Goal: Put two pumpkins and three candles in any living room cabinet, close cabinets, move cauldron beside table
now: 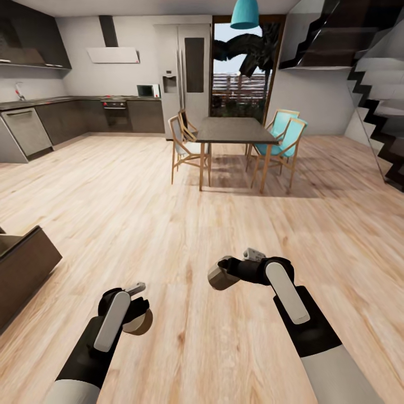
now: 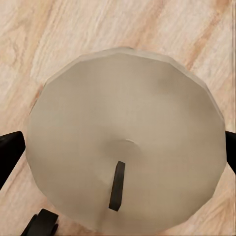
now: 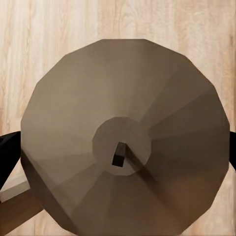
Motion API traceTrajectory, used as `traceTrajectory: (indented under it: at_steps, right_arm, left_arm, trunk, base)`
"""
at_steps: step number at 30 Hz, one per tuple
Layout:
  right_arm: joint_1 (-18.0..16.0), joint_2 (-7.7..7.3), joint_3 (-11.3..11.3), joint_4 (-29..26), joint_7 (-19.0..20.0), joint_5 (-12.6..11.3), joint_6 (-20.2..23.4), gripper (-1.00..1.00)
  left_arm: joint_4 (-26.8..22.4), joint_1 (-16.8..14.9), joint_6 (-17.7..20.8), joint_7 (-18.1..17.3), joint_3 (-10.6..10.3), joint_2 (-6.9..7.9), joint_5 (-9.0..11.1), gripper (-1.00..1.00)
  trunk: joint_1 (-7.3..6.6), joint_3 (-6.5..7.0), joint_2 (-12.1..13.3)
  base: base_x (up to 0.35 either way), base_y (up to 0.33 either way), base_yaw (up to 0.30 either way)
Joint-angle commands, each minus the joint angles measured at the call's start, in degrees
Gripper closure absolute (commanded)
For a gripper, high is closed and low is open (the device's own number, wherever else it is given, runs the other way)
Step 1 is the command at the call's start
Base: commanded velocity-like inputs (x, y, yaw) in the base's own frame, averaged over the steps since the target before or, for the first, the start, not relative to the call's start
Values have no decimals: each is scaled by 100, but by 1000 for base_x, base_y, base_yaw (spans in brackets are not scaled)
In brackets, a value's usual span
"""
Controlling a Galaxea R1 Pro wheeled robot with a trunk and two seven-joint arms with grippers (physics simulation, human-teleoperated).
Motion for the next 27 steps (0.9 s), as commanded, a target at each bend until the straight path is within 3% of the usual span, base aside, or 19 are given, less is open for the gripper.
traceTrajectory:
  at_steps: [1, 7, 27]
  right_arm:
    - [-4, 0, 2, -8, -56, -70, -4, 100]
    - [-4, 1, 2, -4, -59, -75, -5, 100]
    - [-4, 3, 6, -8, -60, -77, -8, 100]
  left_arm:
    - [-9, -4, 8, 59, -10, -2, 49, 100]
    - [-6, -4, 1, 77, -143, 6, 51, 100]
    - [-6, -4, -1, 79, -153, 12, 49, 100]
  trunk:
    - [2, -5, -2]
    - [2, -5, -2]
    - [2, -5, -2]
  base:
    - [281, -224, 93]
    - [279, -227, 133]
    - [278, -193, 273]
